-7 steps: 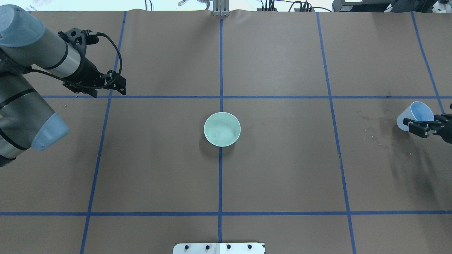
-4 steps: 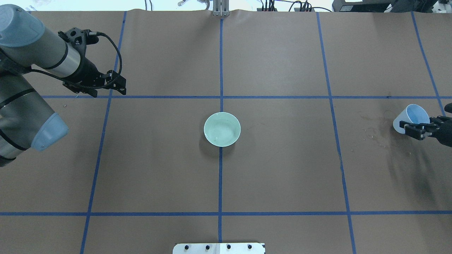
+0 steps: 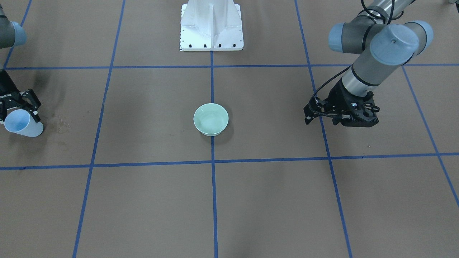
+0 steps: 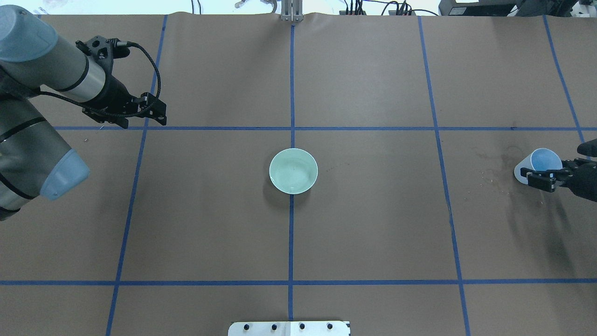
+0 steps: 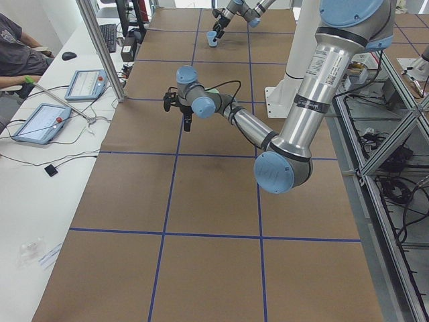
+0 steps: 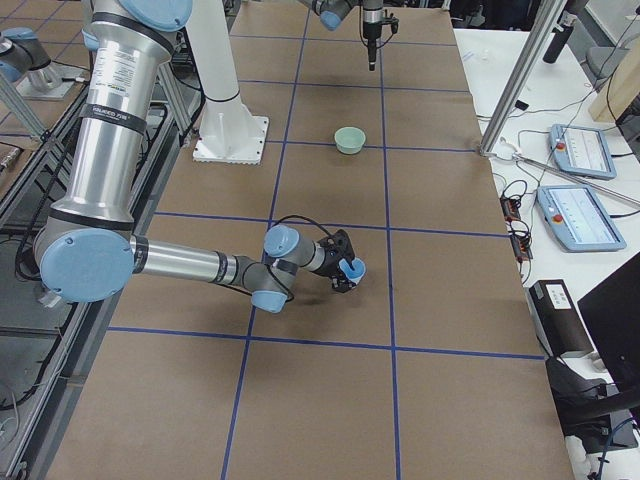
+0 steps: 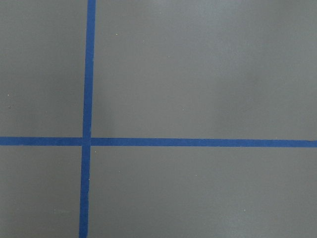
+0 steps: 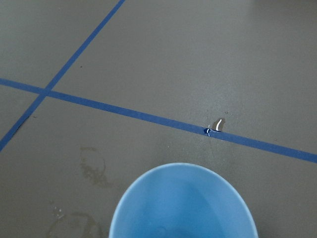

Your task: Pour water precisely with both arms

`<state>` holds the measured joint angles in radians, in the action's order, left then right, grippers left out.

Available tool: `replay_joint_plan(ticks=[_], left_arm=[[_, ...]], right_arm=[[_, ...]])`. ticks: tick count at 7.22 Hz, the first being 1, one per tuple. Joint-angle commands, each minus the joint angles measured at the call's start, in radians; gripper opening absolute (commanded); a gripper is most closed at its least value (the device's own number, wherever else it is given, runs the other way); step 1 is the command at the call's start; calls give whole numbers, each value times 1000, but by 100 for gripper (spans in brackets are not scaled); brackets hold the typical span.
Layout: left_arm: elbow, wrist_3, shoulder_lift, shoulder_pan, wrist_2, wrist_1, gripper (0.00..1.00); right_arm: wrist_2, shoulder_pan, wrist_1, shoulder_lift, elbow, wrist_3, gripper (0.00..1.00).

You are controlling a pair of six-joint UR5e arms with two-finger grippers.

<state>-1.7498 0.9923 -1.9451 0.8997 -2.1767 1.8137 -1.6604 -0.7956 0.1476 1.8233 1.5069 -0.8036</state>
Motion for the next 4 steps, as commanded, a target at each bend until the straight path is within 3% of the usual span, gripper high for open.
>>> replay_joint_plan(ticks=[1,4], left_arm=[[0,0,-1,-1,0,-1,100],[0,28,-3,-4,0,1,100]], right_arm=[[4,3,0,2,1,1,99],[-13,-5,0,50,82,12,99]])
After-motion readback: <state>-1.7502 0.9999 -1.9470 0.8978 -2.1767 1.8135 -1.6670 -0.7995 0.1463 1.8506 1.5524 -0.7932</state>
